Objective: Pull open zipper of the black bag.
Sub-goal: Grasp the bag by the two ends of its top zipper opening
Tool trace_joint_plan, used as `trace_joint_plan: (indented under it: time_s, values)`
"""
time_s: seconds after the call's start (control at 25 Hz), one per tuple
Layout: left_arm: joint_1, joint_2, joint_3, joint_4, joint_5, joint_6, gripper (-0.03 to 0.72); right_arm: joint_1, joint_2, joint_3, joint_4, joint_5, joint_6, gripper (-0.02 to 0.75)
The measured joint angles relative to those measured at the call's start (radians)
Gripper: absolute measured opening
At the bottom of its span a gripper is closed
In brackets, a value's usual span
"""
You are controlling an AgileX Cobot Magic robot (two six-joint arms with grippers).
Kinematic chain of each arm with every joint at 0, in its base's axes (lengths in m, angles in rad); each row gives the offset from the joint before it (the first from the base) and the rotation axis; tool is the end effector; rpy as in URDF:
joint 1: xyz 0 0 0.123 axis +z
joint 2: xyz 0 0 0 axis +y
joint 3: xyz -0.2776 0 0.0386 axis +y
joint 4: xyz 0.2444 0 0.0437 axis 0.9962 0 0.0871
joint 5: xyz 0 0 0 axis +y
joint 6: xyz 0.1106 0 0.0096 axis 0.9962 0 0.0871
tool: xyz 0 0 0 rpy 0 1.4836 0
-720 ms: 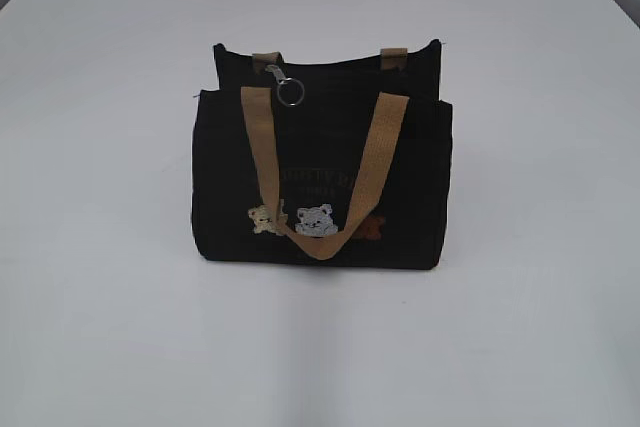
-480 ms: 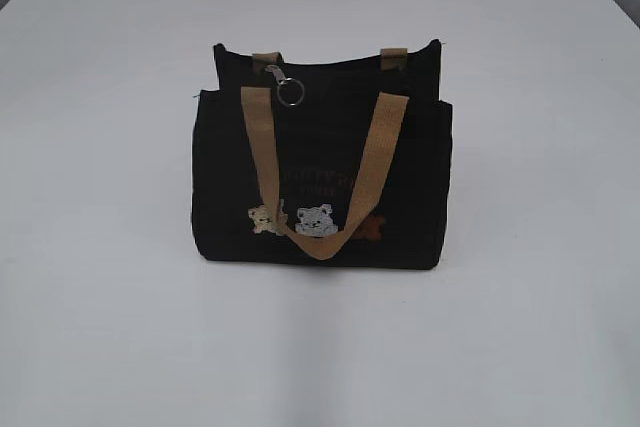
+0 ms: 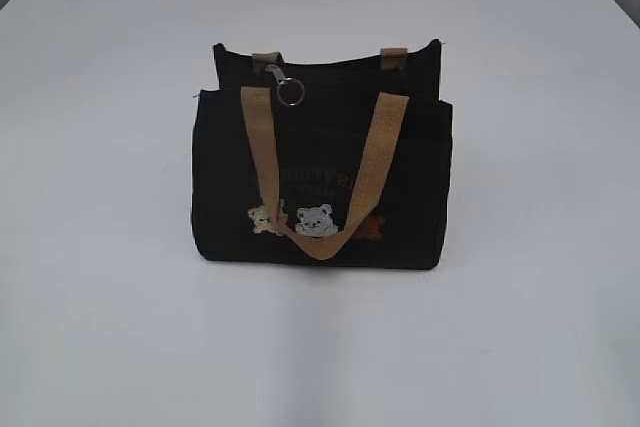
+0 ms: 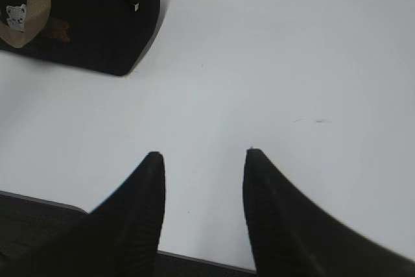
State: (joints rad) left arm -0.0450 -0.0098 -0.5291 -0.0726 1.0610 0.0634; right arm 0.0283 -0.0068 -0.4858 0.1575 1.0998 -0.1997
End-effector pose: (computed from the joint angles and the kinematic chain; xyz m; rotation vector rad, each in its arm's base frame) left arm 0.0095 -0.0075 0.2752 0.1136 2.0012 -0.0744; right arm 0.0120 0.0159 0.2596 -0.2470 2.0666 0.0856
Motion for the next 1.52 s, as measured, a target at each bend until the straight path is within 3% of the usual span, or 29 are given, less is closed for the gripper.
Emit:
trace_joint_plan:
  time_s: [0.2,0.28,0.4,0.56,0.76,0.92,1.08,1.4,1.48,1.52]
  values:
    - [0.0,0.004,-0.001,-0.088,-0.014,0.009,0.232,0.0,0.0,0.0,0.0,0.0,0.0,0.319]
    - [0.0,0.043,-0.008,-0.2,-0.083,0.113,0.236,0.0,0.0,0.0,0.0,0.0,0.0,0.319]
    - [0.0,0.18,-0.01,-0.457,-0.262,0.483,0.26,0.0,0.0,0.0,0.0,0.0,0.0,0.319]
    - [0.0,0.507,-0.01,-0.797,-0.439,1.012,0.351,0.0,0.0,0.0,0.0,0.0,0.0,0.319]
    - [0.0,1.011,-0.02,-1.286,-0.447,1.693,0.449,0.0,0.0,0.0,0.0,0.0,0.0,0.319]
    - [0.0,1.332,-0.089,-1.494,-0.315,1.996,0.461,0.0,0.0,0.0,0.001,0.0,0.0,0.319]
    - [-0.014,1.556,-0.194,-1.551,-0.281,2.103,0.465,0.0,0.0,0.0,0.001,0.0,0.0,0.319]
    - [-0.127,1.784,-0.378,-1.564,-0.284,2.122,0.465,0.0,0.0,0.0,0.001,0.0,-0.001,0.319]
    - [-0.166,1.817,-0.406,-1.568,-0.309,2.122,0.424,0.0,0.021,-0.001,0.016,-0.001,-0.026,0.319]
    - [-0.182,1.828,-0.415,-1.568,-0.328,2.122,0.344,0.0,0.058,-0.006,0.043,-0.007,-0.064,0.319]
